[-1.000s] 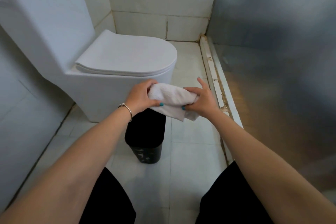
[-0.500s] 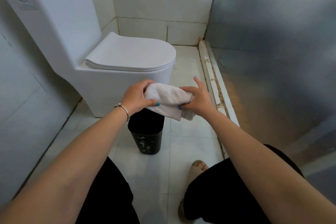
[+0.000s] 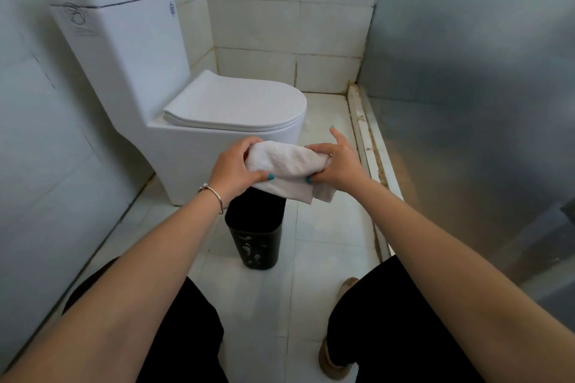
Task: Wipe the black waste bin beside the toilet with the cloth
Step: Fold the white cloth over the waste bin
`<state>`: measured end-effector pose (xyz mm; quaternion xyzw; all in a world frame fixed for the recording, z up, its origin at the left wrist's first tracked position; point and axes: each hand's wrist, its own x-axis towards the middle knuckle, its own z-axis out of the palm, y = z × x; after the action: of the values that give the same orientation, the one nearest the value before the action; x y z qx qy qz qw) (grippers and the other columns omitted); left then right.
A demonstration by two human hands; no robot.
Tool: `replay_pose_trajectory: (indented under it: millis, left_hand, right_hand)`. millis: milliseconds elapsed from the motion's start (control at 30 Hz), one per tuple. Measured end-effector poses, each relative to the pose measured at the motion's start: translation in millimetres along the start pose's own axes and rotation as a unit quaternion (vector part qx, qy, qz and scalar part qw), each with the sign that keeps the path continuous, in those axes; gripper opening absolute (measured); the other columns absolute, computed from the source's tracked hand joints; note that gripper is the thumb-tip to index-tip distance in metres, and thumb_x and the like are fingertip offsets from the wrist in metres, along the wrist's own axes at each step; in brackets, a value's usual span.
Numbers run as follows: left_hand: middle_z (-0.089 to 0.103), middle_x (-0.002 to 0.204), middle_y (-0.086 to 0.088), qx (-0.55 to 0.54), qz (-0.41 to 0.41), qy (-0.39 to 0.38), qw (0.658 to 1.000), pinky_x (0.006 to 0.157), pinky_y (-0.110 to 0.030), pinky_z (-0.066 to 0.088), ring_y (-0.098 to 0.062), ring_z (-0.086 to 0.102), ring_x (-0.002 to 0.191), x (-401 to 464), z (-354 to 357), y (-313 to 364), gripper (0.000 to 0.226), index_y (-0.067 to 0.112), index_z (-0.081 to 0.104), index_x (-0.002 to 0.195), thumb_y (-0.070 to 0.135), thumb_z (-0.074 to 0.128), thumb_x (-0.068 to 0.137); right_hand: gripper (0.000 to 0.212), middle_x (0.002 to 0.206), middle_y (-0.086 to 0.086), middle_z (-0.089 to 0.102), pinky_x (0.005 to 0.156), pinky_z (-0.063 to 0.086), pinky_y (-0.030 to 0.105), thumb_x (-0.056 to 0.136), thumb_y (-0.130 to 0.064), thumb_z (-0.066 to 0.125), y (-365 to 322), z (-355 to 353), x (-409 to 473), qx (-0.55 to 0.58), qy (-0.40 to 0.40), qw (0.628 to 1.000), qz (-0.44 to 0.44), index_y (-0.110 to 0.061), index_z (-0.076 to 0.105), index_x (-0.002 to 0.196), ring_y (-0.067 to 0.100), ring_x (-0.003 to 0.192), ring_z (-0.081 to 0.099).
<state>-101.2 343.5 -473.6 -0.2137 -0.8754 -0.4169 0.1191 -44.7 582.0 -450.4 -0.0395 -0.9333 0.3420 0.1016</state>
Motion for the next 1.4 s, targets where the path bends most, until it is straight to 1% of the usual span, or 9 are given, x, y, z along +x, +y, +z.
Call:
replay_pose_trajectory:
  millis: [200, 333, 400, 533, 767, 900, 1100, 1233, 1400]
  left_hand:
    - [0.062, 0.094, 0.014, 0.009, 0.009, 0.004, 1.000, 0.071, -0.010, 0.037, -0.005, 0.057, 0.082, 4.3, -13.4, 3.6, 0.067, 0.033, 0.059, 0.112, 0.035, 0.089, 0.052]
    - [0.063, 0.093, 0.014, 0.001, 0.011, 0.010, 1.000, 0.073, -0.016, 0.040, -0.006, 0.056, 0.081, 9.8, -15.3, -2.2, 0.067, 0.033, 0.059, 0.112, 0.035, 0.089, 0.052]
    - [0.062, 0.093, 0.016, -0.003, 0.005, 0.018, 1.000, 0.073, -0.014, 0.039, -0.004, 0.056, 0.081, 11.2, -14.2, -7.1, 0.066, 0.034, 0.059, 0.111, 0.034, 0.089, 0.052]
    - [0.060, 0.094, 0.020, -0.023, -0.005, 0.022, 0.999, 0.074, -0.015, 0.039, -0.003, 0.056, 0.085, 10.6, -10.1, -13.9, 0.065, 0.037, 0.058, 0.110, 0.032, 0.088, 0.053]
    - [0.062, 0.097, 0.017, -0.051, -0.016, -0.010, 0.999, 0.075, -0.011, 0.042, -0.001, 0.056, 0.085, 20.2, 2.3, -16.1, 0.061, 0.035, 0.059, 0.108, 0.026, 0.089, 0.056]
    - [0.061, 0.092, 0.018, -0.067, -0.024, -0.023, 0.997, 0.069, -0.006, 0.041, 0.004, 0.054, 0.079, 29.8, 9.0, -14.6, 0.059, 0.035, 0.060, 0.106, 0.022, 0.089, 0.057]
    - [0.064, 0.093, 0.017, -0.071, -0.025, -0.041, 0.996, 0.068, -0.002, 0.039, 0.007, 0.057, 0.079, 32.8, 3.3, -14.6, 0.061, 0.042, 0.058, 0.106, 0.029, 0.090, 0.055]
    - [0.068, 0.094, 0.015, -0.101, -0.034, -0.058, 0.993, 0.073, -0.012, 0.047, 0.003, 0.061, 0.076, 31.1, -8.8, -9.3, 0.060, 0.052, 0.055, 0.101, 0.036, 0.090, 0.054]
    - [0.066, 0.092, -0.004, -0.159, -0.034, -0.117, 0.980, 0.077, -0.037, 0.052, -0.021, 0.062, 0.080, 25.1, -7.3, 1.4, 0.063, 0.042, 0.046, 0.108, 0.034, 0.082, 0.058]
  right_hand:
    - [0.073, 0.161, 0.003, 0.015, 0.098, 0.028, 0.023, 0.054, -0.019, 0.092, -12.9, -7.9, 2.8, -0.012, -0.012, 1.000, -0.009, -0.033, 0.066, 0.120, 0.023, 0.141, 0.031]
    - [0.073, 0.160, 0.004, 0.015, 0.102, 0.032, 0.028, 0.054, -0.020, 0.092, -22.7, -9.1, 11.1, -0.022, -0.019, 1.000, 0.004, -0.037, 0.065, 0.120, 0.022, 0.141, 0.030]
    - [0.072, 0.160, 0.004, 0.015, 0.104, 0.033, 0.030, 0.054, -0.021, 0.091, -26.3, -5.5, 14.6, -0.028, -0.021, 0.999, 0.010, -0.039, 0.065, 0.119, 0.022, 0.142, 0.029]
    - [0.071, 0.160, 0.001, 0.017, 0.097, 0.031, 0.026, 0.055, -0.023, 0.090, -25.9, 2.7, 18.6, -0.047, -0.019, 0.999, 0.013, -0.042, 0.064, 0.119, 0.021, 0.140, 0.031]
    - [0.071, 0.160, 0.001, 0.018, 0.098, 0.031, 0.026, 0.056, -0.019, 0.090, -6.5, 8.6, 21.5, -0.029, -0.022, 0.999, 0.017, -0.040, 0.065, 0.119, 0.022, 0.138, 0.034]
    - [0.072, 0.160, -0.001, 0.017, 0.095, 0.031, 0.025, 0.056, -0.019, 0.089, -0.7, 8.3, 23.9, -0.026, -0.011, 0.999, 0.027, -0.042, 0.064, 0.119, 0.022, 0.137, 0.037]
    - [0.065, 0.161, 0.000, 0.015, 0.093, 0.030, 0.021, 0.060, -0.017, 0.089, -0.7, 2.6, 22.0, -0.009, -0.017, 1.000, 0.014, -0.040, 0.066, 0.116, 0.019, 0.137, 0.036]
    - [0.055, 0.161, -0.002, 0.017, 0.095, 0.029, 0.020, 0.065, -0.014, 0.087, -0.9, -2.7, 18.7, 0.036, -0.011, 0.999, 0.003, -0.036, 0.069, 0.112, 0.016, 0.137, 0.036]
    - [0.052, 0.159, 0.002, 0.024, 0.104, 0.030, 0.025, 0.066, -0.008, 0.086, -3.9, -11.1, 13.9, 0.078, -0.008, 0.997, -0.008, -0.027, 0.071, 0.112, 0.012, 0.142, 0.026]
